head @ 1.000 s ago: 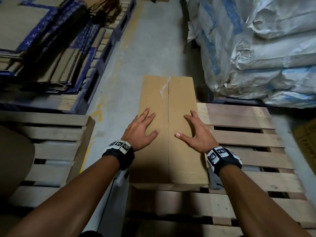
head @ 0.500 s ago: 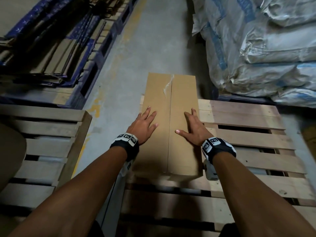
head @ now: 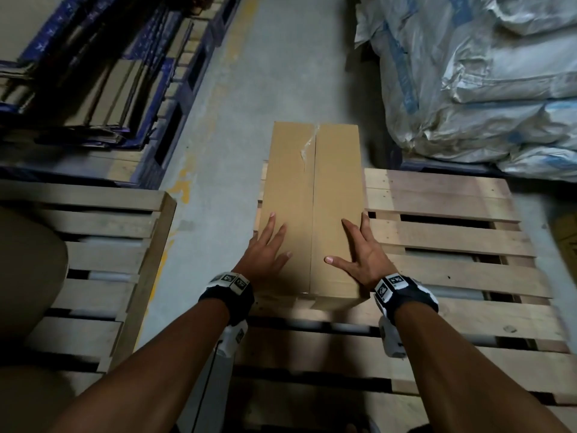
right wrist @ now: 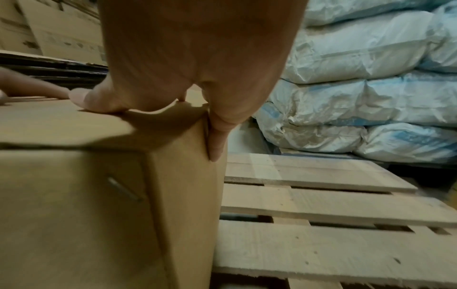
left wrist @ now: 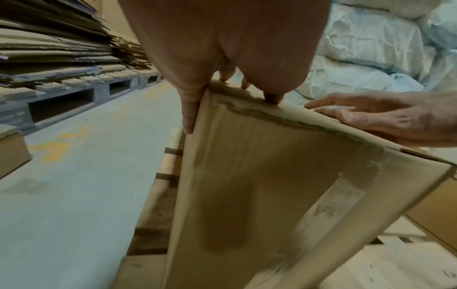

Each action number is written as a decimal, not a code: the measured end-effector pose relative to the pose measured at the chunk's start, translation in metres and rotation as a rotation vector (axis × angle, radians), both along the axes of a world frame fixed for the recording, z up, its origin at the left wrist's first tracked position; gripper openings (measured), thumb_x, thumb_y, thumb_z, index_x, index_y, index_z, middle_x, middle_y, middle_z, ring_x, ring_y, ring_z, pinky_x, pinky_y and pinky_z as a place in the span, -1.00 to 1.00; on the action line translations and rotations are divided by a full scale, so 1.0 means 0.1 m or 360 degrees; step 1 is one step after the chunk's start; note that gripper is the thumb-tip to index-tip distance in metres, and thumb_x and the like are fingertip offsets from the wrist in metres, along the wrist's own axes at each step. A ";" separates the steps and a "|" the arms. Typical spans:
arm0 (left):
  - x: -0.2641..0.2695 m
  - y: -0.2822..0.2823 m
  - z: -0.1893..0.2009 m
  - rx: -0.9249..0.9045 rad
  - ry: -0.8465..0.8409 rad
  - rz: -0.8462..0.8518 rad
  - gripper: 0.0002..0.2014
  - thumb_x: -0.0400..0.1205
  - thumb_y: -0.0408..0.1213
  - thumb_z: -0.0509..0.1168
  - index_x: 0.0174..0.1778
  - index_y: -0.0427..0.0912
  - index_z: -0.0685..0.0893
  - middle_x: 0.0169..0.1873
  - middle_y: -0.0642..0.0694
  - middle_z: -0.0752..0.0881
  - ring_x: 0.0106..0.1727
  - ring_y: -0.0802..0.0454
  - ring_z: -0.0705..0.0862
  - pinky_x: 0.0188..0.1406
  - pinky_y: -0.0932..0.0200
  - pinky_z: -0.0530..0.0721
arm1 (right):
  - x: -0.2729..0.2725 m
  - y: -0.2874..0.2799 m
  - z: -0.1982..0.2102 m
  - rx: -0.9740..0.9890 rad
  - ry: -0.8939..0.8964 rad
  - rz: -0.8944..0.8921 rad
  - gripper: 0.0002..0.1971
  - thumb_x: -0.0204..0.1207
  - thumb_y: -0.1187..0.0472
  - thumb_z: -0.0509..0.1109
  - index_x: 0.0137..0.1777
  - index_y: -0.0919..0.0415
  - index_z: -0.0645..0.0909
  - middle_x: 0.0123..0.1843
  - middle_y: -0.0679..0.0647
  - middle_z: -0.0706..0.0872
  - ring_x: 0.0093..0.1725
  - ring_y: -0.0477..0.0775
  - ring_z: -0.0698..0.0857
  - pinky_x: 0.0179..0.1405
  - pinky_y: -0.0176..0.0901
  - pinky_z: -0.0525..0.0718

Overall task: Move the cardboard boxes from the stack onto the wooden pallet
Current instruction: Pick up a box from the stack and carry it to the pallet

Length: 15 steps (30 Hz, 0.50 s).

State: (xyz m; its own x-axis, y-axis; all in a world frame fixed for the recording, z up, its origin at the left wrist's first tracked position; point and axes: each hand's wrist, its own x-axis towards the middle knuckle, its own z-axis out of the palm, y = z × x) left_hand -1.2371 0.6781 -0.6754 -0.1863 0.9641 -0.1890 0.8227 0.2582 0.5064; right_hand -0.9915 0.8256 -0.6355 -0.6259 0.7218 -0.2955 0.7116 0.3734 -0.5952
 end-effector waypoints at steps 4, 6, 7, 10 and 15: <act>-0.27 -0.03 -0.05 0.0078 -0.0008 0.0088 -0.27 0.79 0.25 -0.01 0.85 -0.01 0.12 0.86 0.02 -0.17 0.81 -0.25 0.17 0.74 -0.30 0.26 | -0.21 0.03 -0.03 0.0063 0.0015 0.0134 0.06 0.45 -0.32 0.60 0.84 -0.07 0.14 0.90 0.02 -0.27 0.79 0.33 0.27 0.71 0.02 0.23; -0.40 -0.05 -0.03 0.0085 -0.0001 0.0082 -0.30 0.83 0.18 0.06 0.86 -0.03 0.11 0.86 0.01 -0.19 0.82 -0.22 0.15 0.76 -0.28 0.22 | -0.34 0.02 -0.04 0.0073 0.0010 0.0182 0.08 0.44 -0.34 0.59 0.84 -0.05 0.12 0.90 0.02 -0.28 0.80 0.35 0.25 0.72 0.10 0.25; -0.43 -0.06 -0.02 0.0077 0.0004 0.0063 -0.31 0.84 0.15 0.08 0.86 -0.04 0.09 0.86 0.00 -0.20 0.83 -0.19 0.13 0.78 -0.27 0.18 | -0.39 0.01 -0.05 0.0073 0.0000 0.0191 0.08 0.45 -0.33 0.59 0.85 -0.04 0.11 0.90 0.03 -0.28 0.80 0.35 0.24 0.72 0.11 0.25; -0.46 -0.06 0.00 0.0044 0.0008 -0.0014 -0.30 0.86 0.11 0.07 0.87 -0.06 0.03 0.85 0.01 -0.23 0.84 -0.13 0.09 0.82 -0.21 0.05 | -0.45 -0.01 -0.04 0.0053 -0.0046 0.0169 0.05 0.50 -0.23 0.61 0.86 -0.01 0.10 0.89 0.05 -0.31 0.81 0.36 0.20 0.72 0.10 0.23; -0.43 -0.05 -0.05 0.0001 -0.0050 -0.0005 -0.32 0.86 0.13 0.03 0.87 0.02 -0.01 0.84 0.10 -0.25 0.85 -0.19 0.03 0.83 -0.22 -0.03 | -0.41 -0.11 -0.03 0.0051 -0.0104 0.0088 0.03 0.54 -0.27 0.55 0.87 -0.05 0.06 0.89 0.03 -0.31 0.79 0.37 0.26 0.72 0.18 0.30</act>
State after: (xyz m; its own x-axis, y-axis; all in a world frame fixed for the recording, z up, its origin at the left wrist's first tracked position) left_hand -1.2805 0.6733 -0.6808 -0.1774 0.9648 -0.1942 0.8072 0.2555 0.5320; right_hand -1.0329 0.8143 -0.6383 -0.6453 0.6964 -0.3141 0.7262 0.4315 -0.5352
